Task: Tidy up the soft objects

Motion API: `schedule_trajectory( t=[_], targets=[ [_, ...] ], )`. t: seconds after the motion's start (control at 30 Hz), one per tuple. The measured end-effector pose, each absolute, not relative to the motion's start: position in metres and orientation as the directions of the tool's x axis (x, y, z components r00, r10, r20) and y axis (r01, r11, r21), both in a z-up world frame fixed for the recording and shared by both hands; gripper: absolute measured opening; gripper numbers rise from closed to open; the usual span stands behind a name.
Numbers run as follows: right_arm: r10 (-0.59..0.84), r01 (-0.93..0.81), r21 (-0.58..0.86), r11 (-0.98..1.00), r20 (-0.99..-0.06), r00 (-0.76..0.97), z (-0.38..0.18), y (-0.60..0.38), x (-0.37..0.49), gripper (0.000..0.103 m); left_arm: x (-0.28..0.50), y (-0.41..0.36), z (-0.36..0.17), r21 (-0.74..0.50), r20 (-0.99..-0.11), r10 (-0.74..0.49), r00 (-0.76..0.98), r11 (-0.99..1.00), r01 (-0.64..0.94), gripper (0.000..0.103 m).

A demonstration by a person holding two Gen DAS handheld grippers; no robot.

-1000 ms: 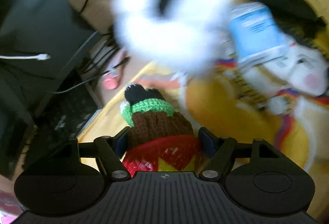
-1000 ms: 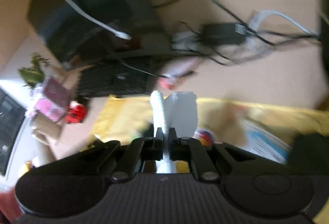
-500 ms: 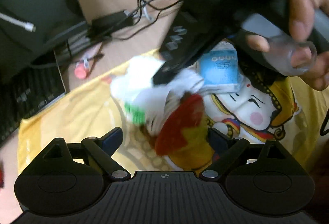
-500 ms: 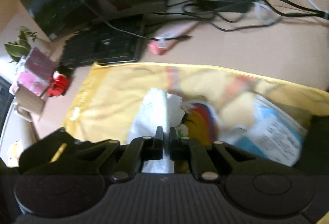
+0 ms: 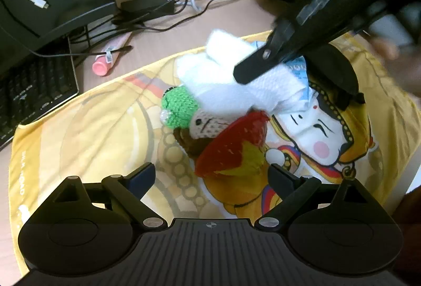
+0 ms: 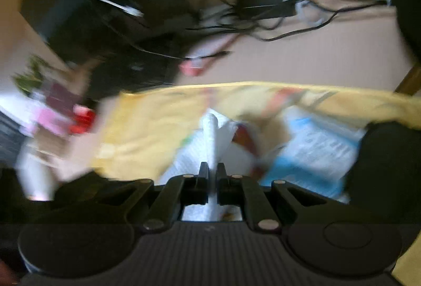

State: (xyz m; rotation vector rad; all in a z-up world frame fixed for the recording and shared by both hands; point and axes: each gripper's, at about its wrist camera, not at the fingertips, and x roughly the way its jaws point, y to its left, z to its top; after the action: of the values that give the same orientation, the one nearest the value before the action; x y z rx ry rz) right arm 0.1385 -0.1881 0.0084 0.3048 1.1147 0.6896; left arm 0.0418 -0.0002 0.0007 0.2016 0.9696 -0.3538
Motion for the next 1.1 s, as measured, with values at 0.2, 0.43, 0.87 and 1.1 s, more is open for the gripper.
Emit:
schedule_trajectory(
  t=[0.2,0.43,0.87,1.1],
  targets=[
    [0.678,-0.396,0.580,0.712,-0.714,0.174,0.006,-0.183,0.111,0.006,0.038,0.013,0.005,-0.094,-0.825,-0.289,0.486,0.918,0.385,0.098],
    [0.573,-0.386,0.466,0.796,-0.786,0.232,-0.006,-0.185,0.101,0.007,0.058,0.036,0.000,-0.317,-0.805,-0.404,0.434,0.912,0.261,0.098],
    [0.774,-0.283,0.722,0.631,-0.611,0.167,0.005,-0.238,0.097,0.006,0.073,0.074,0.002,-0.480,-0.748,-0.503,0.433,0.860,0.171,0.099],
    [0.518,-0.332,0.421,0.844,-0.799,0.305,-0.010,-0.221,0.092,0.018,0.080,0.073,-0.009,-0.514,-0.766,-0.511,0.390,0.851,0.106,0.099]
  ],
)
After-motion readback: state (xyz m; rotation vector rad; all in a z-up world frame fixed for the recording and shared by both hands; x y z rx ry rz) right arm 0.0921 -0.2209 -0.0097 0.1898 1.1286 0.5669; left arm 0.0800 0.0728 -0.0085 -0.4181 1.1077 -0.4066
